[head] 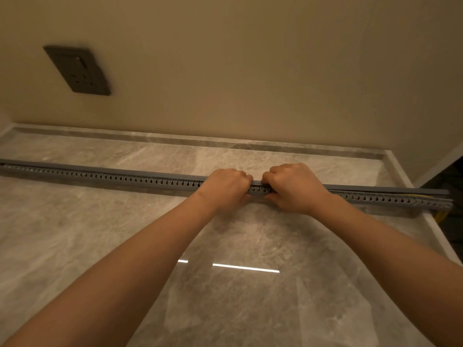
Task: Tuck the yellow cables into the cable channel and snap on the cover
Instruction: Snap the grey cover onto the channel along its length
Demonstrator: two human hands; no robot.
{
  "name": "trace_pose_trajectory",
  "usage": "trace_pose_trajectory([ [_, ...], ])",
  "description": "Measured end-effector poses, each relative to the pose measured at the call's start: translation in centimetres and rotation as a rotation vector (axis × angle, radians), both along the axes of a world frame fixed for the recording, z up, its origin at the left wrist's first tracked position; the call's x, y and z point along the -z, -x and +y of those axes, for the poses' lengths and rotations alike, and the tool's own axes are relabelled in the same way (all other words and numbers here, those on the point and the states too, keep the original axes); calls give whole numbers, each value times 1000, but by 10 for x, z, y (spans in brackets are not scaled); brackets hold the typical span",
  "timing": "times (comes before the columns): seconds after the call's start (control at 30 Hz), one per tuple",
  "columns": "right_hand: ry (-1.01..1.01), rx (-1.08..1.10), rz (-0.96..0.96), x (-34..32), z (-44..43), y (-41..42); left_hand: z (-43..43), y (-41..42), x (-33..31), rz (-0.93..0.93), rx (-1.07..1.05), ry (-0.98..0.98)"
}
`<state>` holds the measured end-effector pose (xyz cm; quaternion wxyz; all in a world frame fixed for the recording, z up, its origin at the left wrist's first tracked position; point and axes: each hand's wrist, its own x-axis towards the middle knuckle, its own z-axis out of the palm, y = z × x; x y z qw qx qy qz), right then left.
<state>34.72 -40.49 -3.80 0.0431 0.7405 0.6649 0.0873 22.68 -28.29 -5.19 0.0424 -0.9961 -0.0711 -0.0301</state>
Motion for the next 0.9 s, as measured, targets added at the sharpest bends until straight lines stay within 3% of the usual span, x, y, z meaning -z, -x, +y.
trace_pose_trajectory([
  [0.27, -36, -1, 87, 0, 0, -4, -31, -14, -2, -78, -150, -49],
  [0.47, -76, 40, 151, 5, 0, -7, -34, -16, -6, 38, -87, -159],
  [0.77, -277, 177, 405, 22, -21, -3, -34, -14, -6, 52, -62, -182],
  [0.9, -288, 202, 363, 25, -35, -7, -33, -15, -5, 40, -59, -174],
])
